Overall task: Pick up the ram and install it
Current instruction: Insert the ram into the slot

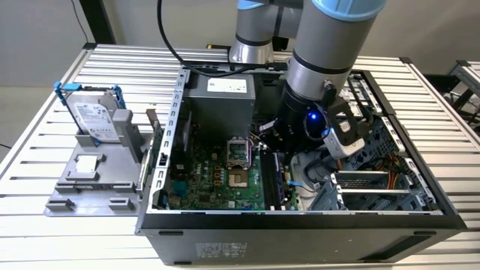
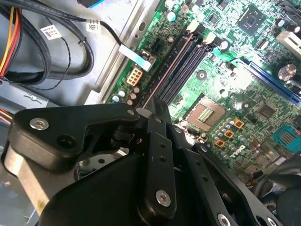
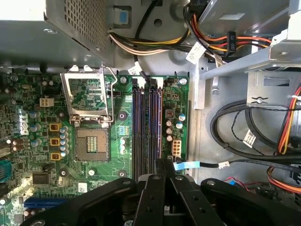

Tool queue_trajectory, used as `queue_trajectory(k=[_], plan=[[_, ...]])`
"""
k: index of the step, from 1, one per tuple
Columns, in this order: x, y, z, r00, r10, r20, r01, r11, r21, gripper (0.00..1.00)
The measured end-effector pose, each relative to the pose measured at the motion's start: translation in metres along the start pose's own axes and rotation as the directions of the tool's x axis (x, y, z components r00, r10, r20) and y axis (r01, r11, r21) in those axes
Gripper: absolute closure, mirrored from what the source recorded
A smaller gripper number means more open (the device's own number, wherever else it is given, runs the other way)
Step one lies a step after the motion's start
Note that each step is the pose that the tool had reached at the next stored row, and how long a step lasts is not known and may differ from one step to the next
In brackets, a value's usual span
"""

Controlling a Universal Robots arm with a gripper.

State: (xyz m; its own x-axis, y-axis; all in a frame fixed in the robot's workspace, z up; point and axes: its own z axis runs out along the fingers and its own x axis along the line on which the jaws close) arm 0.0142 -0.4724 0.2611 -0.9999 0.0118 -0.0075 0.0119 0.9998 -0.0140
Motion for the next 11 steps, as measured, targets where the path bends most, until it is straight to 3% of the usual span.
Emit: queue_trajectory(k=[11], plan=[[0.0,0.0,-0.0009,1.0,0.0,0.0,0.0,1.0,0.0,1.0]])
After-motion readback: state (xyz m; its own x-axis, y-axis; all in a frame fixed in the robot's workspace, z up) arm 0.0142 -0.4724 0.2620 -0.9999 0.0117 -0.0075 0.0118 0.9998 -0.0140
